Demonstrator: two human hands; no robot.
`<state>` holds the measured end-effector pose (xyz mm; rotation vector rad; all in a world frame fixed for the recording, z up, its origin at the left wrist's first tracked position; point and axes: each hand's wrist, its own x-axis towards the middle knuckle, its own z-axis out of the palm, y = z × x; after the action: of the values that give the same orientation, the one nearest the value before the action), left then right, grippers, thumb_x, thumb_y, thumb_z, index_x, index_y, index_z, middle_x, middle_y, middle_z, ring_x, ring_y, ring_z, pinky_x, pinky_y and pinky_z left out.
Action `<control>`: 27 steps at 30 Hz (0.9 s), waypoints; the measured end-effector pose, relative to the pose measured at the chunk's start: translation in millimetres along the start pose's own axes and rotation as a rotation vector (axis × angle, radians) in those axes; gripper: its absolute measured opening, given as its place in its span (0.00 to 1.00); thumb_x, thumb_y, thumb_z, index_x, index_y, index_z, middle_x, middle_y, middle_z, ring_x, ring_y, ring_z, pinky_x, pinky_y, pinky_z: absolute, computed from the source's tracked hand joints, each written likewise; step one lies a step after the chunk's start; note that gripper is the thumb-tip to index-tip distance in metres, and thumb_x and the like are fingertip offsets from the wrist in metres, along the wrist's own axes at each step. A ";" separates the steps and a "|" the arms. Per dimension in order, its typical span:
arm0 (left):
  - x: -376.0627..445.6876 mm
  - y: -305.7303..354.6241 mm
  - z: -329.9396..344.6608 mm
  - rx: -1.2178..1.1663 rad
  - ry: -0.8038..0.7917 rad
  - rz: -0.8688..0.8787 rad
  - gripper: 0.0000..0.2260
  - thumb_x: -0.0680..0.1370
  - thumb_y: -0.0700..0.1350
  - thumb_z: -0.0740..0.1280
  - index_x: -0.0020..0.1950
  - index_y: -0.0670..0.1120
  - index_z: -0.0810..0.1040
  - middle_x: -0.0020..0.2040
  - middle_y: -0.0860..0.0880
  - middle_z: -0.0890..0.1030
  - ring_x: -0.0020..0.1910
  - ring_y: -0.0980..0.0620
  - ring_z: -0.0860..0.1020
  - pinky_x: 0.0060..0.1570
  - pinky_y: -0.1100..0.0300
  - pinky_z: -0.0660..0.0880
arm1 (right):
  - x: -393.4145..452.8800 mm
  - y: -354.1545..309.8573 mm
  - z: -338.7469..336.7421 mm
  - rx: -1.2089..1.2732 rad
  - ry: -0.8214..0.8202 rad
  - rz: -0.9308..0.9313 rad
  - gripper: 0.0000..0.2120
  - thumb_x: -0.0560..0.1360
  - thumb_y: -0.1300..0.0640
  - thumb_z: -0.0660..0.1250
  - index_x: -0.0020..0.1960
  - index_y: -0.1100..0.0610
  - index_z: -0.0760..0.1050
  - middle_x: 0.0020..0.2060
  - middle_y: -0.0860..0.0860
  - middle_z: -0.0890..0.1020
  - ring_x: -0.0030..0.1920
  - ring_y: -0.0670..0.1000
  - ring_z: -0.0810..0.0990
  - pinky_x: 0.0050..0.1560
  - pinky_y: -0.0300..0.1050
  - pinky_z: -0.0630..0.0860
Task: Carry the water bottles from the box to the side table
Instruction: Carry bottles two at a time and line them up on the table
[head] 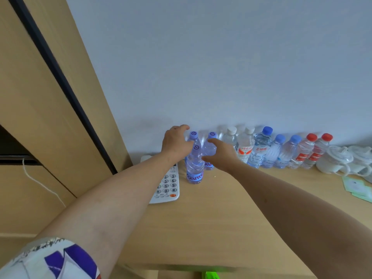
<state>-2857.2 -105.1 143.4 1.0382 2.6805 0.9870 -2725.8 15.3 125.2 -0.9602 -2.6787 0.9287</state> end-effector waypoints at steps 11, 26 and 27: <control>-42.3 115.2 83.9 0.091 -0.223 0.350 0.24 0.71 0.50 0.73 0.67 0.49 0.78 0.65 0.43 0.77 0.65 0.39 0.74 0.62 0.49 0.73 | -115.1 103.1 -86.9 -0.277 0.183 0.291 0.41 0.70 0.41 0.75 0.78 0.46 0.61 0.70 0.54 0.72 0.69 0.59 0.71 0.65 0.57 0.72; -254.4 396.2 242.4 0.237 -0.544 0.920 0.30 0.75 0.57 0.70 0.75 0.52 0.67 0.73 0.47 0.68 0.72 0.44 0.65 0.69 0.48 0.66 | -405.3 303.0 -214.3 -0.220 0.495 0.812 0.39 0.71 0.41 0.74 0.76 0.46 0.60 0.66 0.52 0.73 0.67 0.59 0.68 0.61 0.55 0.69; -278.4 415.2 256.2 0.234 -0.571 0.947 0.30 0.75 0.57 0.69 0.75 0.53 0.67 0.74 0.48 0.68 0.73 0.44 0.64 0.70 0.48 0.66 | -431.8 319.2 -222.2 -0.215 0.507 0.849 0.39 0.70 0.42 0.74 0.76 0.46 0.61 0.66 0.52 0.73 0.67 0.59 0.68 0.61 0.55 0.70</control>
<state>-2329.6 87.0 157.7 2.2986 1.8130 0.3165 -2146.0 53.9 139.4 -2.1170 -1.9381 0.3828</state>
